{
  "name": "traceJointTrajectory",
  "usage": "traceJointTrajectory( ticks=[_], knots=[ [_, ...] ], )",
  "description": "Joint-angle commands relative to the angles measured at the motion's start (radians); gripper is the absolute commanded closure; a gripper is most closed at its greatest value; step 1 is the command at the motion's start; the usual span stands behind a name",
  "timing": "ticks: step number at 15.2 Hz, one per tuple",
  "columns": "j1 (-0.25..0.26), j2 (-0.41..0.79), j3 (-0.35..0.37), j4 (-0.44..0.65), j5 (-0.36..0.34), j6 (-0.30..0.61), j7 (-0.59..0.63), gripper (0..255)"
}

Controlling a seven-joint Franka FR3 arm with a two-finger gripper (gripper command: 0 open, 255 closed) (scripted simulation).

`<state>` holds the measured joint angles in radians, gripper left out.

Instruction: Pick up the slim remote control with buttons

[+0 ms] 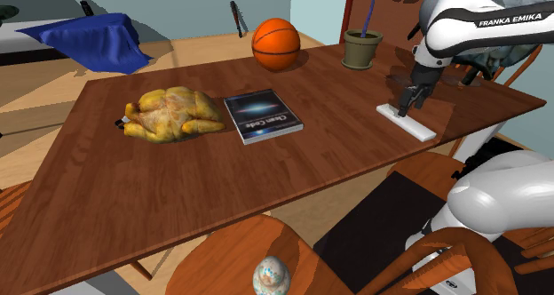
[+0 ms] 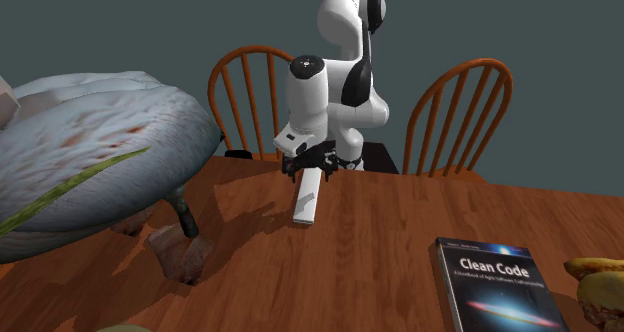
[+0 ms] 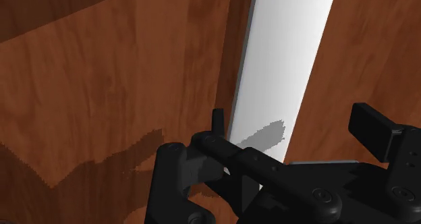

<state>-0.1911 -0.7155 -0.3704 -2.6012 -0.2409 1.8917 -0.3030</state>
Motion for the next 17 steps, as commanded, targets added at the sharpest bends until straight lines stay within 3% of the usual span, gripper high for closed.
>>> traceJointTrajectory(
  ticks=[1, 8, 9, 17],
  knots=[
    [-0.002, 0.016, -0.015, -0.016, -0.006, 0.037, -0.006, 0],
    [-0.006, 0.041, -0.034, -0.075, -0.02, 0.121, -0.006, 0],
    [-0.005, 0.043, -0.034, -0.074, -0.019, 0.122, -0.006, 255],
    [-0.006, 0.041, -0.034, -0.076, -0.02, 0.122, -0.005, 255]
  ],
)
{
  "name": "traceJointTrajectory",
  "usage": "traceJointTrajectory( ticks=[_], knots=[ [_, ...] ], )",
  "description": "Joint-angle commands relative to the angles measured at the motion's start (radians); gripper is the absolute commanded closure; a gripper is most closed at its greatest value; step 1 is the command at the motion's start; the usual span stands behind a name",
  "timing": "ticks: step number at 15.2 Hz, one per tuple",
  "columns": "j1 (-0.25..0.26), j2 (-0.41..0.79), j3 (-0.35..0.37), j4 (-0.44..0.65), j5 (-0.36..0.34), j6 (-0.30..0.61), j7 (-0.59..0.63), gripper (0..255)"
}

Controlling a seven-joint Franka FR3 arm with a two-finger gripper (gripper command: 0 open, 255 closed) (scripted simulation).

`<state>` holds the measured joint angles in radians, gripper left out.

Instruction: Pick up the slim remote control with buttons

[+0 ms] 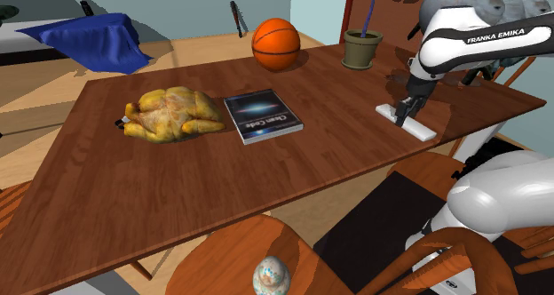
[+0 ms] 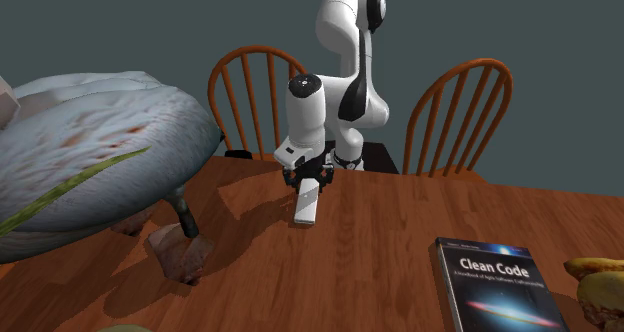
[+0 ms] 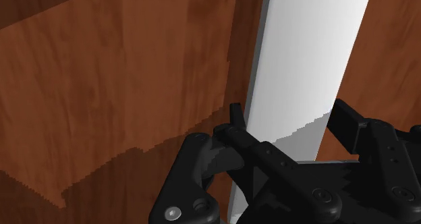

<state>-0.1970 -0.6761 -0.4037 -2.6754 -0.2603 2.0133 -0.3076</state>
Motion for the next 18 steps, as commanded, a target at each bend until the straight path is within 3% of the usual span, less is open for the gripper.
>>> traceJointTrajectory(
  ticks=[1, 18],
  knots=[
    [0.0, 0.002, -0.001, -0.001, 0.0, 0.0, -0.001, 255],
    [0.012, -0.045, 0.047, 0.172, 0.036, -0.22, -0.003, 255]
  ],
)
